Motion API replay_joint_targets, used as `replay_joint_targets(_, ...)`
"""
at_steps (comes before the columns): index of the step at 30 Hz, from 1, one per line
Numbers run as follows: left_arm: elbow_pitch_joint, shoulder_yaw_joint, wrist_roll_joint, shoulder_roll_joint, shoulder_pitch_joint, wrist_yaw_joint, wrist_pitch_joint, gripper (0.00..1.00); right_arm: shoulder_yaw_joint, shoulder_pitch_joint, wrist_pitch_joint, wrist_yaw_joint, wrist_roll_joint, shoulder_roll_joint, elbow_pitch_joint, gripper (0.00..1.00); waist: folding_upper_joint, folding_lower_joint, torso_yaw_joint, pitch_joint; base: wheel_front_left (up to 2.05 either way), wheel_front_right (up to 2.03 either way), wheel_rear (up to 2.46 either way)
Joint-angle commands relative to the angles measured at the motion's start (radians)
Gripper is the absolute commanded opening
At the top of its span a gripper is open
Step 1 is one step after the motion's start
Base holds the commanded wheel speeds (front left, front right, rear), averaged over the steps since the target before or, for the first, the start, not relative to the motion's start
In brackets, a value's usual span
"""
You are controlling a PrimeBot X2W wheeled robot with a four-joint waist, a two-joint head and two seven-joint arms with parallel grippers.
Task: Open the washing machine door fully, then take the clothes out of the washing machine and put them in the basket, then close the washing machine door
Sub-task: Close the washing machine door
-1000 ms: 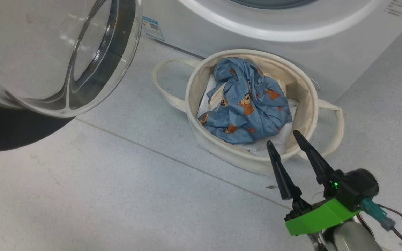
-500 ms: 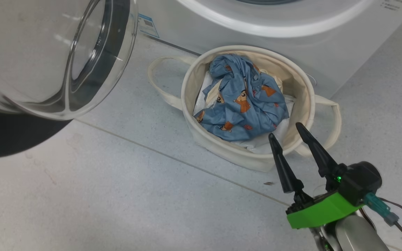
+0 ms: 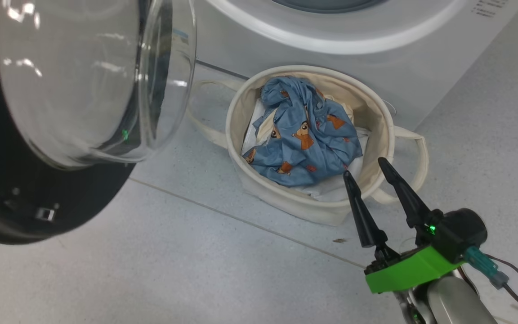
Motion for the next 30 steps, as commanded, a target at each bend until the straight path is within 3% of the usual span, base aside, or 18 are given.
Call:
replay_joint_targets(1, -0.068, 0.035, 0.001, 0.048, 0.017, -0.006, 0.016, 0.0, 0.021, -0.023, -0.005, 0.001, -0.008, 0.016, -0.026, 1.0, 0.0, -0.0001, -0.004, -0.003, 0.0, 0.0, 0.0)
replay_joint_targets(6, -0.203, 0.008, -0.021, -0.002, 0.076, -0.001, 0.048, 0.0, 0.016, -0.03, -0.005, 0.001, -0.012, 0.029, -0.018, 1.0, 0.0, -0.0001, -0.008, -0.009, 0.0, 0.0, 0.0)
replay_joint_targets(10, -0.276, -0.053, 0.035, -0.02, 0.101, -0.023, 0.033, 0.0, 0.02, -0.037, -0.005, 0.001, -0.013, 0.036, -0.015, 1.0, 0.0, -0.0001, -0.014, -0.012, 0.0, 0.0, 0.0)
replay_joint_targets(30, -0.348, -0.346, 0.233, -0.105, 0.073, -0.109, -0.027, 0.0, -0.013, -0.081, -0.005, 0.001, 0.01, 0.064, -0.012, 1.0, 0.0, -0.0001, -0.164, 0.019, 0.0, 0.0, 0.0)
